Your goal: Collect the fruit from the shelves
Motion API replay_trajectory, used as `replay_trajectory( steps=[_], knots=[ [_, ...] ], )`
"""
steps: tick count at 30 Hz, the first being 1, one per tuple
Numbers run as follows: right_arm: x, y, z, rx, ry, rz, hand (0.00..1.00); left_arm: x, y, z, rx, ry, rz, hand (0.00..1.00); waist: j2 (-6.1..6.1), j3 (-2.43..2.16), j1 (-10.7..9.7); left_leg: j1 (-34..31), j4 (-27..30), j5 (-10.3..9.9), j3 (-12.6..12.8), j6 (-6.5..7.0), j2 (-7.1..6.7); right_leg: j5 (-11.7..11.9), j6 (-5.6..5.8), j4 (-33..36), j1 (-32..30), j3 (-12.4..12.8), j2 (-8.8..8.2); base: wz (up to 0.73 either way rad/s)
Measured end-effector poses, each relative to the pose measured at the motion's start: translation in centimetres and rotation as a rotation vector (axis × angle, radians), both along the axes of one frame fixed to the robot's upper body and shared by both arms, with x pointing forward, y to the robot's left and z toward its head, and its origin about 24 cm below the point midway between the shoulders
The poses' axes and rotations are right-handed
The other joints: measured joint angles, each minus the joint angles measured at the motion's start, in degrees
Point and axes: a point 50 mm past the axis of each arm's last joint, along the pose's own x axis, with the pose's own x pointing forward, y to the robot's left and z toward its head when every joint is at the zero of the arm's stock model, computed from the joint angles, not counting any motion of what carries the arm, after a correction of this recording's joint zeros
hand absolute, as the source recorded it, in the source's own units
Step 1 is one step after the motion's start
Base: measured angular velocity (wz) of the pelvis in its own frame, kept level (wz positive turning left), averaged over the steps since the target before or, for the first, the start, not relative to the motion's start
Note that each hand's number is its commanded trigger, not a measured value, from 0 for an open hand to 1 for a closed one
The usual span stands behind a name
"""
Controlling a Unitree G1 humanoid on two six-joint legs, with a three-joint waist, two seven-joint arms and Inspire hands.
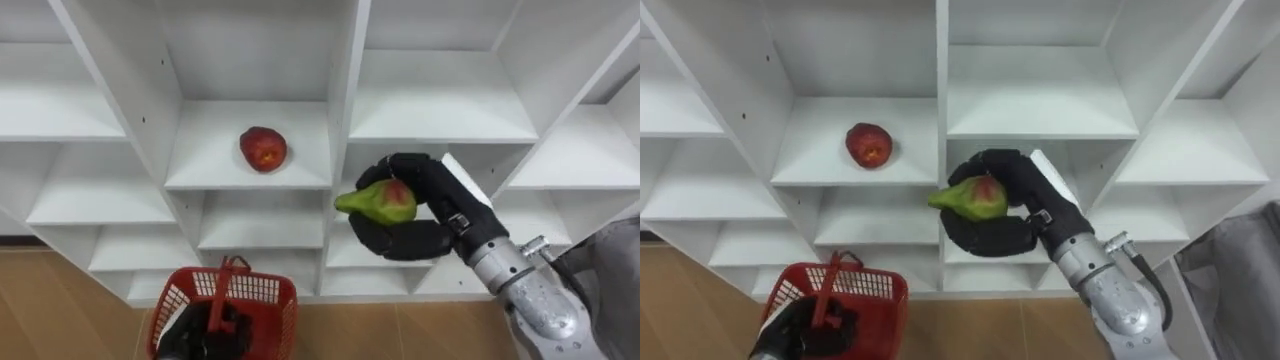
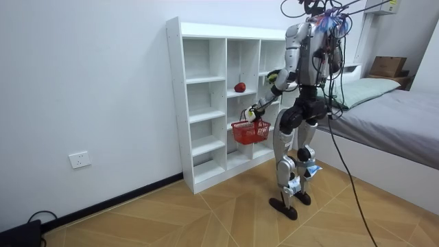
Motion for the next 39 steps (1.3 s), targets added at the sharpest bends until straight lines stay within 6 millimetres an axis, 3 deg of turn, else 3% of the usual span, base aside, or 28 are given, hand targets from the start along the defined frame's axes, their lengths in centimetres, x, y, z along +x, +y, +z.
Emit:
replay_trajectory(
  steps=[2, 5, 8, 19, 28, 39],
  knots=[
    [-0.6, 0.6, -1.9, -0.038, 0.075, 0.019, 1.00, 1.6, -0.9, 1.1, -0.040, -0.068, -0.007, 1.00, 0.06, 0.08, -0.09, -0.98, 0.23, 0.00, 0.01, 0.01, -0.14, -0.01, 0.01, 0.63, -1.25, 0.18, -0.03, -0.02],
    [-0.8, 0.8, -3.0, -0.096, 0.103, 0.022, 1.00, 3.7, -1.8, 2.4, -0.078, -0.159, -0.019, 1.00, 0.25, 0.31, 0.51, -3.46, 1.13, 0.06, -0.04, 0.10, -0.08, 0.13, -0.11, 1.41, -3.77, 0.14, -0.15, 0.00],
    [-0.8, 1.2, -3.4, -0.099, 0.107, 0.011, 1.00, 4.6, -2.4, 3.0, -0.100, -0.196, -0.034, 1.00, 0.65, 0.59, 0.53, -4.43, 1.43, 0.06, -0.23, 0.10, -0.17, 0.15, -0.14, 1.57, -4.60, -0.03, -0.16, 0.00],
    [-0.4, 2.4, -5.6, -0.106, 0.200, 0.027, 1.00, 5.0, -5.5, 3.8, -0.181, -0.238, -0.106, 1.00, 1.07, 0.88, 1.17, -7.99, 2.42, 0.10, -0.22, 0.15, 0.12, 0.24, -0.24, 1.79, -7.58, -0.96, -0.37, 0.03],
    [-1.0, 2.7, -7.4, -0.120, 0.280, 0.031, 1.00, 5.0, -6.6, 3.9, -0.222, -0.240, -0.174, 1.00, 2.41, 1.17, 1.06, -8.68, 2.75, 0.10, -0.06, 0.15, 0.21, 0.24, -0.25, 2.54, -8.37, -1.43, -0.44, 0.01],
    [-1.4, 2.6, -7.9, -0.141, 0.321, 0.057, 1.00, 4.6, -7.2, 3.7, -0.239, -0.223, -0.248, 1.00, 2.93, 1.04, 1.11, -10.01, 3.67, 0.22, -0.14, 0.36, 0.02, 0.23, -0.26, 3.46, -9.89, -0.97, -0.73, -0.01]
  ],
)
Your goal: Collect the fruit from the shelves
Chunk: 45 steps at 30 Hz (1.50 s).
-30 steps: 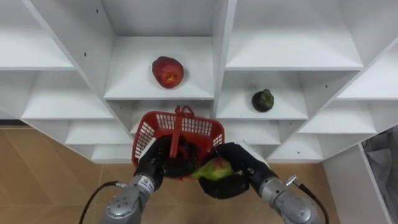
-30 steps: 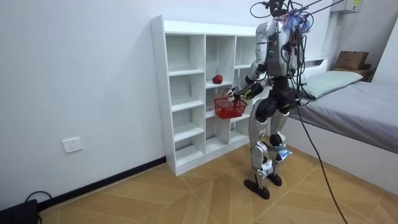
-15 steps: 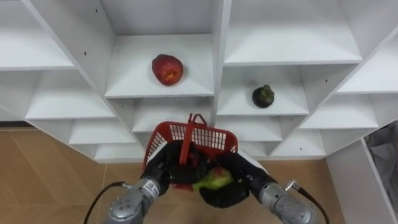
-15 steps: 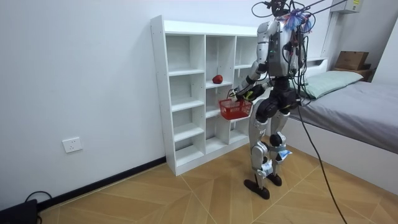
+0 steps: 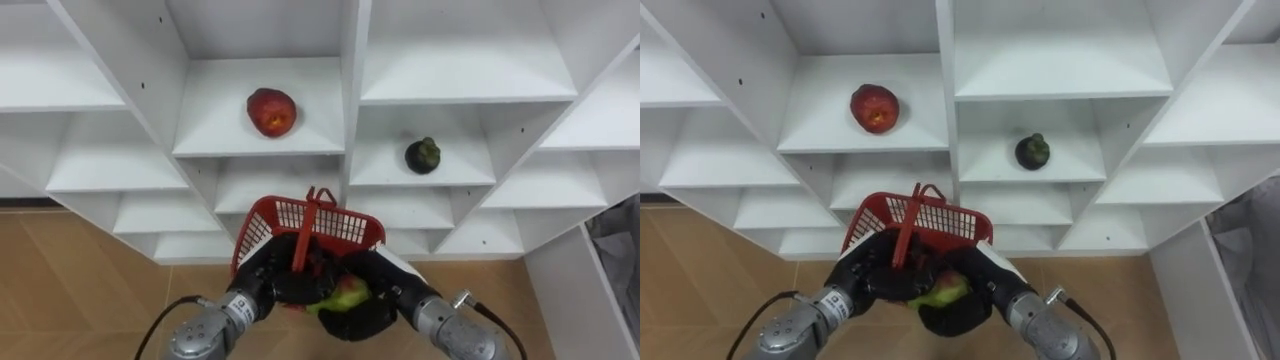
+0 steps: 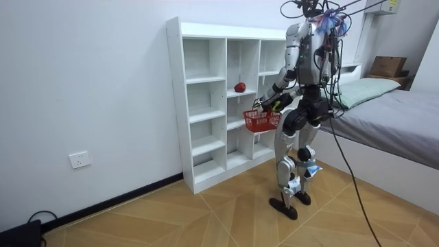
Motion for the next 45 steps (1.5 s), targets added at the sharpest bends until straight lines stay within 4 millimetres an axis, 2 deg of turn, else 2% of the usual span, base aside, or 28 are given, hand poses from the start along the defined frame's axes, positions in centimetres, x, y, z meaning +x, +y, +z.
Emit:
replay_trajectory(
  steps=[8, 16, 17, 18, 19, 27, 33, 40, 45],
  knots=[
    [-0.3, -0.2, -0.2, -0.012, 0.012, 0.017, 1.00, -1.1, 0.2, -0.6, -0.008, 0.026, -0.004, 1.00, -0.48, -0.29, 0.09, 0.36, 0.07, 0.09, 0.15, 0.15, 0.02, -0.02, -0.03, 0.25, 0.05, 0.26, -0.02, 0.00],
    [-0.4, -0.3, -0.3, -0.039, 0.012, 0.043, 1.00, -1.8, 0.5, -1.0, -0.012, 0.048, 0.000, 1.00, -0.73, -0.38, 0.10, 0.23, -0.35, 0.09, 0.14, 0.15, 0.01, -0.01, -0.02, -0.02, 0.00, 0.21, 0.02, 0.00],
    [-0.4, -0.3, -0.2, -0.039, 0.011, 0.042, 0.91, -1.8, 0.6, -1.0, -0.011, 0.048, -0.002, 1.00, -0.73, -0.38, 0.12, 0.22, -0.49, 0.09, 0.13, 0.15, 0.01, -0.01, -0.02, -0.05, 0.00, 0.20, 0.04, 0.00],
    [-0.3, -0.3, -0.2, -0.039, 0.011, 0.042, 0.75, -1.8, 0.7, -1.0, -0.010, 0.048, -0.004, 1.00, -0.73, -0.38, 0.12, 0.23, -0.61, 0.09, 0.13, 0.15, 0.00, -0.01, -0.02, -0.10, 0.00, 0.20, 0.04, 0.00],
    [-0.3, -0.3, -0.2, -0.040, 0.011, 0.041, 0.00, -1.9, 0.8, -1.0, -0.006, 0.048, -0.008, 1.00, -0.72, -0.38, 0.11, 0.27, -0.81, 0.10, 0.13, 0.15, -0.02, -0.01, -0.01, -0.23, -0.01, 0.25, 0.06, 0.00],
    [-0.1, -0.8, 0.0, -0.052, -0.001, 0.039, 0.00, -2.2, 1.6, -1.2, 0.013, 0.062, -0.010, 1.00, -0.71, -0.38, 0.06, 0.58, -1.26, 0.11, 0.33, 0.15, -0.06, -0.06, 0.04, -0.38, 0.02, 0.62, 0.12, -0.01],
    [0.2, -0.9, 0.4, -0.053, -0.036, 0.015, 0.00, -3.4, 2.3, -2.0, 0.039, 0.113, -0.004, 1.00, -0.72, -0.38, -0.03, 0.97, -1.29, 0.12, 0.75, 0.17, -0.06, -0.06, 0.05, -0.29, 0.27, 0.71, 0.08, -0.02],
    [0.6, 0.3, 1.3, -0.012, -0.082, 0.017, 0.00, -4.1, 1.7, -2.6, 0.041, 0.150, -0.030, 1.00, -0.80, -0.33, -0.23, 1.04, -1.26, 0.15, 0.77, 0.19, -0.04, -0.06, 0.05, -0.37, 0.53, 0.44, 0.07, 0.01],
    [0.4, 0.2, 1.2, -0.013, -0.077, 0.013, 0.00, -4.2, 1.7, -2.6, 0.041, 0.154, -0.029, 1.00, -1.01, -0.24, -0.28, 1.04, -1.26, 0.14, 0.76, 0.20, -0.03, -0.05, 0.08, -0.99, 0.95, -0.09, -0.01, 0.06]
  ],
)
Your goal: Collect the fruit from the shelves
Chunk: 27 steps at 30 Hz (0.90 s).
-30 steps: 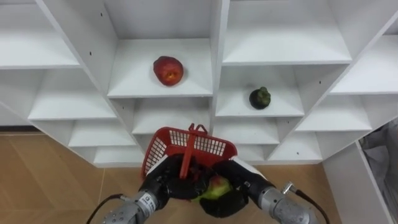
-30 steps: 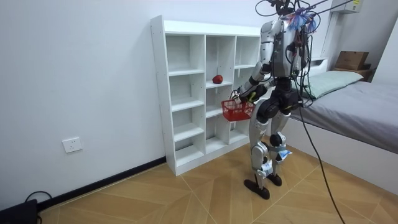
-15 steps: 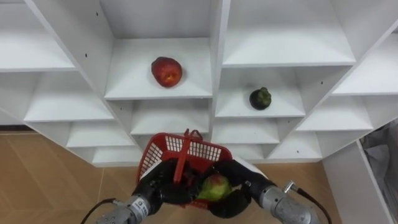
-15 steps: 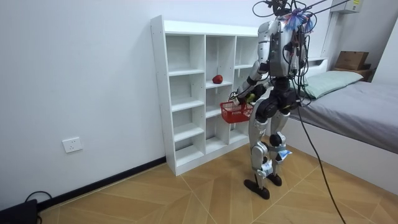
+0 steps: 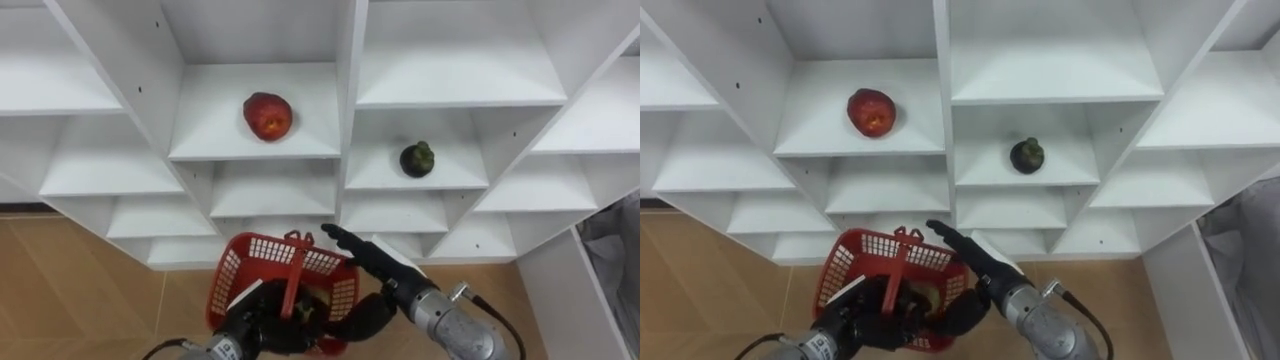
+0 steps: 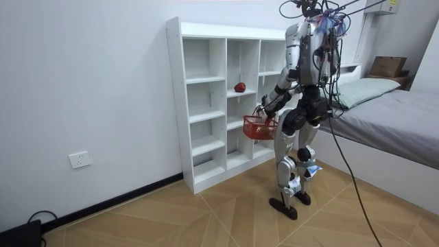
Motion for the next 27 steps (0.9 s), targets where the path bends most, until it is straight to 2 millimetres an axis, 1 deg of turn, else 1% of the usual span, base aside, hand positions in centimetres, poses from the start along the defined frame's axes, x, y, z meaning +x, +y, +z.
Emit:
replay_trajectory(
  steps=[3, 14, 20, 24, 27],
  knots=[
    [0.0, 0.0, 0.0, 0.000, 0.000, 0.000, 0.00, 0.0, 0.0, 0.0, 0.005, 0.001, -0.006, 1.00, -0.23, 0.11, 0.00, -0.07, -0.02, 0.00, 0.00, 0.00, 0.03, 0.00, 0.00, -0.16, 0.14, -0.24, 0.00, 0.04],
    [-0.3, -0.1, -0.2, -0.002, 0.000, -0.024, 0.00, 0.0, -0.1, 0.0, 0.010, -0.001, -0.011, 1.00, -0.22, 0.11, 0.14, -0.01, 0.02, 0.00, 0.00, 0.00, 0.14, -0.01, 0.00, -0.38, 0.52, -0.65, -0.03, 0.01],
    [-0.5, -0.1, -0.4, 0.001, 0.007, -0.028, 0.00, -0.1, 0.0, -0.1, 0.021, -0.001, -0.007, 1.00, 0.16, 0.06, 0.35, 0.04, 0.06, 0.00, -0.75, 0.00, 0.12, -0.01, 0.00, -0.43, 0.83, -0.89, 0.01, 0.03],
    [-0.5, 0.0, -0.2, 0.007, 0.002, -0.027, 0.00, -0.3, 0.2, -0.2, 0.034, 0.008, 0.010, 1.00, 0.22, 0.01, 0.52, 0.13, -0.01, 0.00, -0.76, 0.00, 0.07, -0.01, -0.01, -0.41, 0.83, -0.79, 0.04, 0.00],
    [-0.3, 0.1, 0.1, 0.011, -0.014, -0.024, 0.00, -0.7, 0.9, -0.5, 0.051, 0.023, 0.037, 1.00, 0.22, -0.01, 0.63, 0.24, -0.01, 0.00, -0.72, 0.00, 0.02, -0.01, -0.01, -0.28, 0.84, -0.75, 0.02, 0.00]
  ],
)
